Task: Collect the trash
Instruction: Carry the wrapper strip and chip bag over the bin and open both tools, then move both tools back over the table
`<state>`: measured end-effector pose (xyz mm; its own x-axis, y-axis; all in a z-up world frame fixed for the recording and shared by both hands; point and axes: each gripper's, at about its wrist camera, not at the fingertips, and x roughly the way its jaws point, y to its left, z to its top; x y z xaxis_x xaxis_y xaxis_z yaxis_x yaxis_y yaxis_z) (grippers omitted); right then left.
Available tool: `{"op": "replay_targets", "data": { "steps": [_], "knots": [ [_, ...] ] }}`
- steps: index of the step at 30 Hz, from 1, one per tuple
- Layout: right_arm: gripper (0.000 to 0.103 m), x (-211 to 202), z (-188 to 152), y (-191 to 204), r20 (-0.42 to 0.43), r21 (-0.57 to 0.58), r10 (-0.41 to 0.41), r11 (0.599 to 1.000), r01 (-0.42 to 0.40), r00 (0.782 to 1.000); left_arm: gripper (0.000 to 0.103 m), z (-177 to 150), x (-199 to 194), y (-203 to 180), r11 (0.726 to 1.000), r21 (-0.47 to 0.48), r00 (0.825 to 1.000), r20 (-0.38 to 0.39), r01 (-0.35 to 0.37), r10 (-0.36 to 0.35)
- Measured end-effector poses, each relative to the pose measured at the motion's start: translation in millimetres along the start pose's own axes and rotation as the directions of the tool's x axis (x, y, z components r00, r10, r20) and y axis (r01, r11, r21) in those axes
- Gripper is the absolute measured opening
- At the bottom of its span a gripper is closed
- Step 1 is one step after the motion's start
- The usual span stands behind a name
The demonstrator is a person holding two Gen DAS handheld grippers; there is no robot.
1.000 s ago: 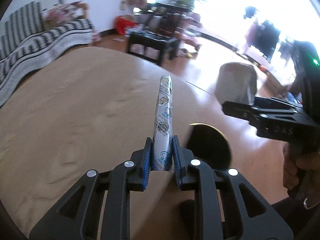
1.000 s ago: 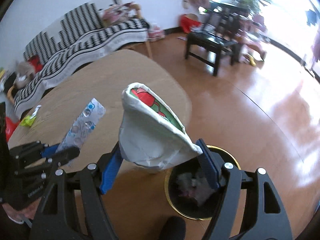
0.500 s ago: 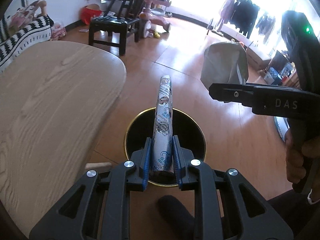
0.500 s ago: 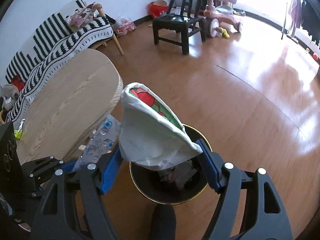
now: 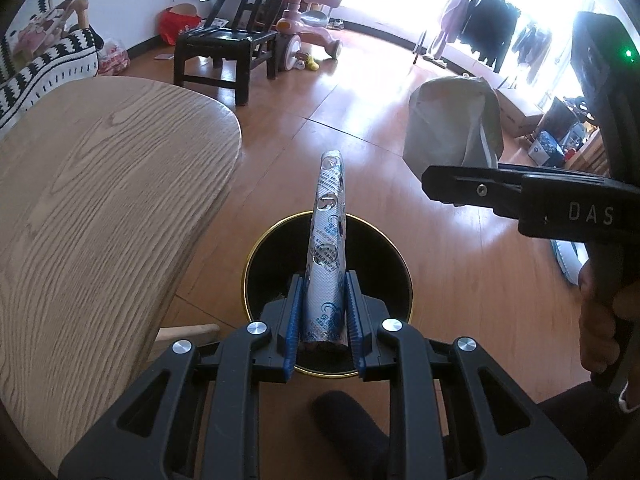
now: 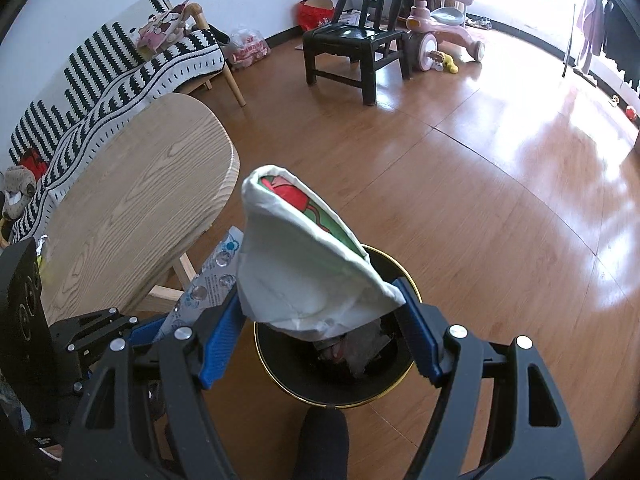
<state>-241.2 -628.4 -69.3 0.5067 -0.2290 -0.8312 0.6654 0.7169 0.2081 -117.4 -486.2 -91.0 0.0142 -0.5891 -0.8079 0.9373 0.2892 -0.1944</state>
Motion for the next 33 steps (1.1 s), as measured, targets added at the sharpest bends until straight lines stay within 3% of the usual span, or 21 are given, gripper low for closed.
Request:
{"op": "replay_targets", "data": {
  "steps": [8, 15, 22, 25, 27, 33],
  "knots": [
    [0.072, 0, 3, 2, 0.005, 0.002, -0.010, 1.000, 0.010, 1.000, 0.027, -2, -1, -4, 1.000, 0.013, 1.000, 0.010, 0.002, -0.002],
    [0.076, 1, 1, 0, 0.007, 0.019, -0.019, 1.000, 0.019, 1.000, 0.053, -3, 1, -8, 1.000, 0.022, 1.000, 0.020, -0.002, 0.001],
    [0.080, 1, 3, -1, 0.011, 0.013, -0.020, 1.000, 0.020, 1.000, 0.064, -3, -2, -8, 1.000, 0.023, 0.999, 0.031, -0.012, 0.011],
    [0.085, 1, 3, 2, 0.015, 0.012, -0.024, 1.000, 0.024, 1.000, 0.075, -3, -8, -7, 1.000, 0.019, 0.999, 0.043, -0.019, 0.018],
    [0.088, -2, 5, 3, 0.027, 0.010, -0.030, 1.000, 0.029, 0.999, 0.089, -2, -15, -4, 0.999, 0.007, 0.997, 0.060, -0.038, 0.037],
    [0.093, -16, 17, 30, 0.085, -0.015, -0.031, 0.999, 0.032, 0.996, 0.093, -3, -56, 22, 0.995, -0.050, 0.989, 0.121, -0.083, 0.089]
  ]
}}
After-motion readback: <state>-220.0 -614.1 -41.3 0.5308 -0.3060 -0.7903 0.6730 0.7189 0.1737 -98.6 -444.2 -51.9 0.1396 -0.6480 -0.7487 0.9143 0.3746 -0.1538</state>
